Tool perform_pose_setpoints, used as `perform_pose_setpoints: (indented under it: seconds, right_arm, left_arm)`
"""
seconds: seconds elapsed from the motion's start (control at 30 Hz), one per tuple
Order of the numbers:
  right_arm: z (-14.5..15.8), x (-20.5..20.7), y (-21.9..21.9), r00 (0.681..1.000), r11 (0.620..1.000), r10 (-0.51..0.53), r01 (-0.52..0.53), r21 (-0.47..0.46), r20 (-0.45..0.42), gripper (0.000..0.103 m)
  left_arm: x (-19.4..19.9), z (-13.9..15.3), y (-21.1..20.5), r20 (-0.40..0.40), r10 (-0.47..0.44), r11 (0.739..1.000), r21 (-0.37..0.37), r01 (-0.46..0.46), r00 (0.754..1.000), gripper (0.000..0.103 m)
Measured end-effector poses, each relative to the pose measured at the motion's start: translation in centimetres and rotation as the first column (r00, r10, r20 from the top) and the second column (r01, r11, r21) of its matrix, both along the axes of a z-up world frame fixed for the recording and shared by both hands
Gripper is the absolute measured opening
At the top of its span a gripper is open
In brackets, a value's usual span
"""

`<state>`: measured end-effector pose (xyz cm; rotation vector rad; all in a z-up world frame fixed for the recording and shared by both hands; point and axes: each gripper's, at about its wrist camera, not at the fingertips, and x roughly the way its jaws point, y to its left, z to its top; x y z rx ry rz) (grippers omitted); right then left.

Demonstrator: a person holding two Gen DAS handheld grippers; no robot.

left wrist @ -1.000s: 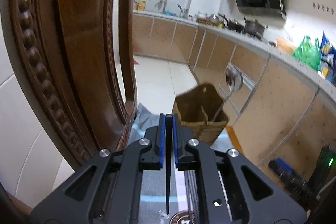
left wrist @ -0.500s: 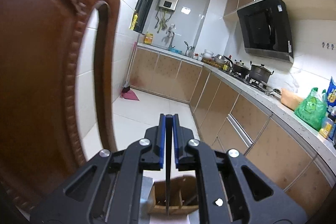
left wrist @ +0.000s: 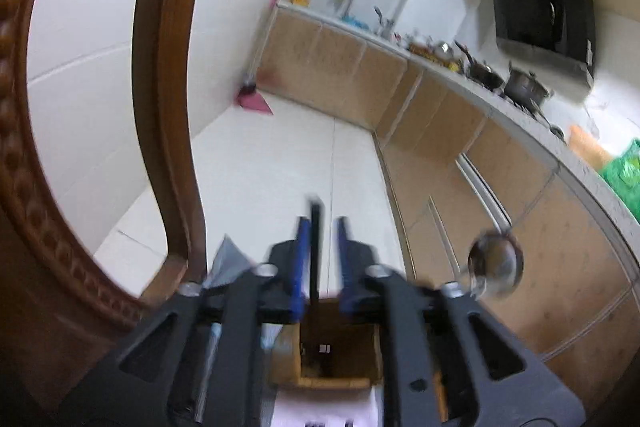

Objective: Organize utensils
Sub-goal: 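Lower the black chopstick into the wooden holder and open the left tool, then move the left tool to the chopsticks while the right tool approaches the white spoon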

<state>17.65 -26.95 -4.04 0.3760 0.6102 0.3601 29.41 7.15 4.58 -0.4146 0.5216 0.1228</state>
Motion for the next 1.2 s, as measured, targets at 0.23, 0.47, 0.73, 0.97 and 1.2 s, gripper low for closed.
perform_pose_setpoints:
  seconds: [0.23, 0.47, 0.73, 0.97, 1.2]
  right_arm:
    - [0.3, -0.4, 0.5, 1.000, 0.999, 0.021, -0.021, -0.025, -0.011, 0.084]
    - [0.8, -3.0, 2.4, 0.997, 0.986, 0.077, -0.077, -0.148, -0.006, 0.084]
    - [1.1, -8.2, 5.0, 0.983, 0.934, 0.169, -0.184, -0.305, -0.074, 0.084]
    - [1.4, -10.3, 5.4, 0.982, 0.925, 0.175, -0.187, -0.330, -0.066, 0.084]
    - [1.8, -10.2, 4.6, 0.985, 0.935, 0.160, -0.173, -0.309, -0.067, 0.084]
  left_arm:
    - [-10.1, -0.5, -3.4, -0.025, -0.118, 0.975, 0.189, 0.121, 0.993, 0.080]
    - [-21.7, -7.0, -6.5, -0.165, -0.121, 0.949, 0.270, 0.163, 0.979, 0.088]
    - [-24.7, -9.2, -7.8, -0.240, -0.158, 0.951, 0.224, 0.213, 0.958, 0.088]
    - [-25.5, -8.4, -8.9, -0.245, -0.191, 0.943, 0.225, 0.247, 0.951, 0.088]
    - [-25.4, -8.4, -9.5, -0.253, -0.202, 0.940, 0.222, 0.260, 0.946, 0.088]
